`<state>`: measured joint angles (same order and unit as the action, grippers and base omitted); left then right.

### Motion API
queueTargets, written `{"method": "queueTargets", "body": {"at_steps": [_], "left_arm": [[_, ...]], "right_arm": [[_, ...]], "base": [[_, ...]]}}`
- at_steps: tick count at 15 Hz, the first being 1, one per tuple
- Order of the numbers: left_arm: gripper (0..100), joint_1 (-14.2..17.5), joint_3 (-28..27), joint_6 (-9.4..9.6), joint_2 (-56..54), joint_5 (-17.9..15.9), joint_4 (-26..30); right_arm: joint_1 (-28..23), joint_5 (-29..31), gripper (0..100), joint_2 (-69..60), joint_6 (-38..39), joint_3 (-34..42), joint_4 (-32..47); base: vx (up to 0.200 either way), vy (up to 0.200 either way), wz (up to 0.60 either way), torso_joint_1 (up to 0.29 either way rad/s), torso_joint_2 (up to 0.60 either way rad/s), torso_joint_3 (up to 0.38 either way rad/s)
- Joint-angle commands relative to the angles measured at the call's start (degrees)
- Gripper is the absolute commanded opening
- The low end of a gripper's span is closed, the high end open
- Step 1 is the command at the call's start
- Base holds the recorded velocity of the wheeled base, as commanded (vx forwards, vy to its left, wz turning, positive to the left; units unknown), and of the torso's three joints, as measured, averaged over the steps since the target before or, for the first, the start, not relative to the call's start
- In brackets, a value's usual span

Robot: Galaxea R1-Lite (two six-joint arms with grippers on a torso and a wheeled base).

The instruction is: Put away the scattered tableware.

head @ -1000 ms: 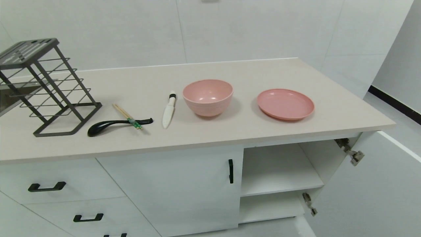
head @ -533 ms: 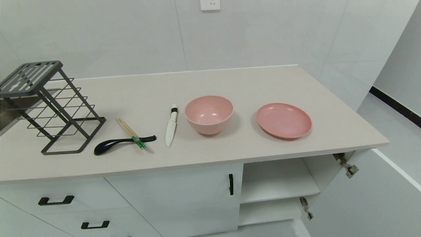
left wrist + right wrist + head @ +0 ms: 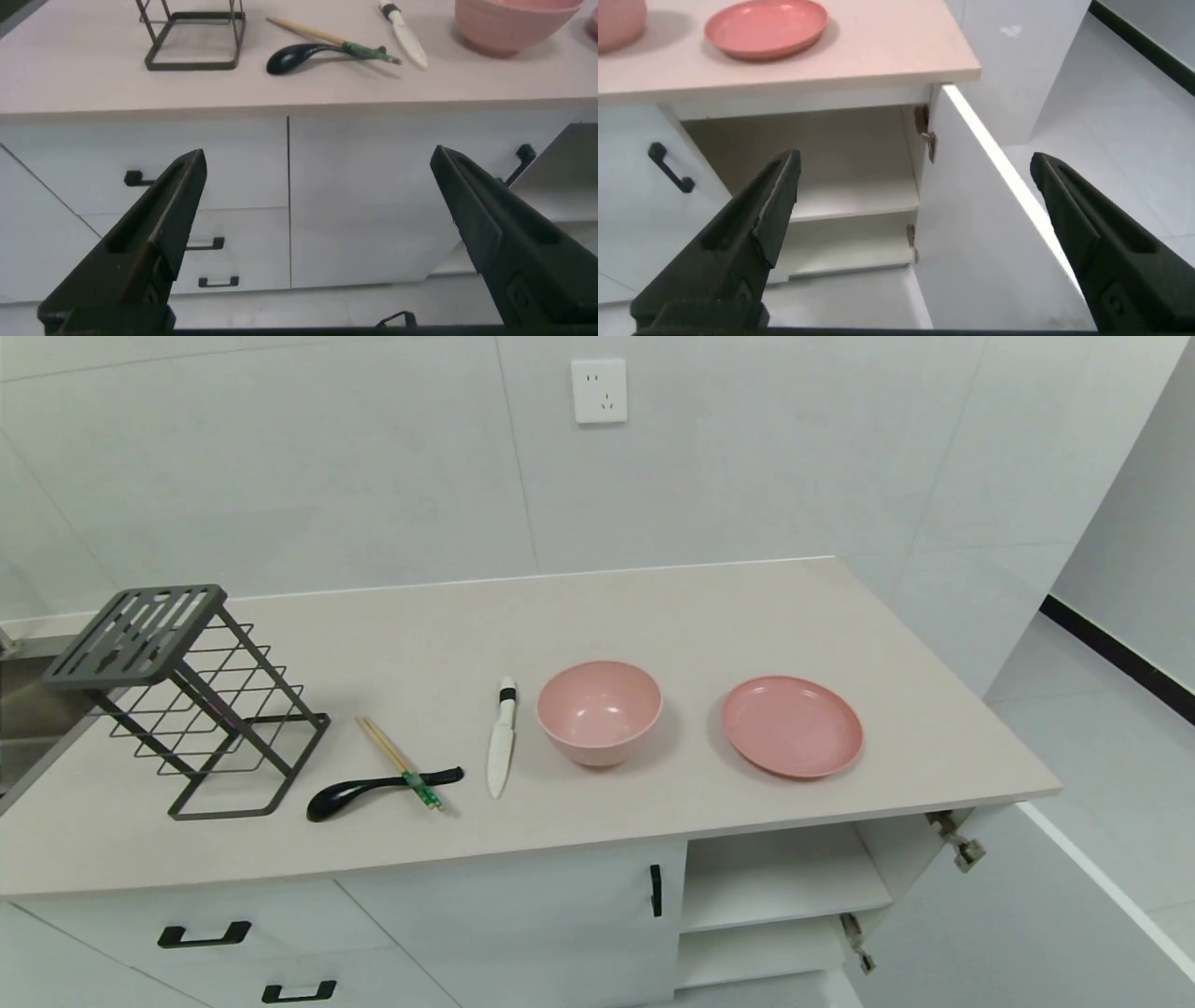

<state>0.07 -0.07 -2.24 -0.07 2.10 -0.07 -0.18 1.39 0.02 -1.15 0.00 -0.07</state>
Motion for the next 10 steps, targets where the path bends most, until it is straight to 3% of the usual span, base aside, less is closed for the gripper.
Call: {"method": "queueTargets", "body": {"at_steps": [1, 6, 9, 10], "left_arm": [[100, 0.01, -0.01, 0.05, 0.07, 0.01, -0.01], [100, 0.01, -0.01, 0.05, 0.07, 0.01, -0.01], [100, 0.01, -0.01, -0.13, 0.07, 0.01, -0.01], [100, 0.01, -0.01, -0.13, 0.07, 0.01, -0.01]], "right_arm": [[0.01, 0.02, 100, -0.02, 0.00, 0.00, -0.01], [0.01, 0.02, 100, -0.02, 0.27, 0.00, -0.01], [-0.08, 0.02, 100, -0.02, 0.18, 0.00, -0.01], [0.01, 0.02, 100, -0.02, 0.18, 0.00, -0.01]], "base": [[0.000, 0.000, 0.00, 0.305, -0.58, -0.281], [0.000, 0.000, 0.00, 0.275, -0.53, -0.263], [0.000, 0.000, 0.00, 0.167, -0.32, -0.159], [0.200, 0.000, 0.00, 0.041, -0.05, -0.022]]}}
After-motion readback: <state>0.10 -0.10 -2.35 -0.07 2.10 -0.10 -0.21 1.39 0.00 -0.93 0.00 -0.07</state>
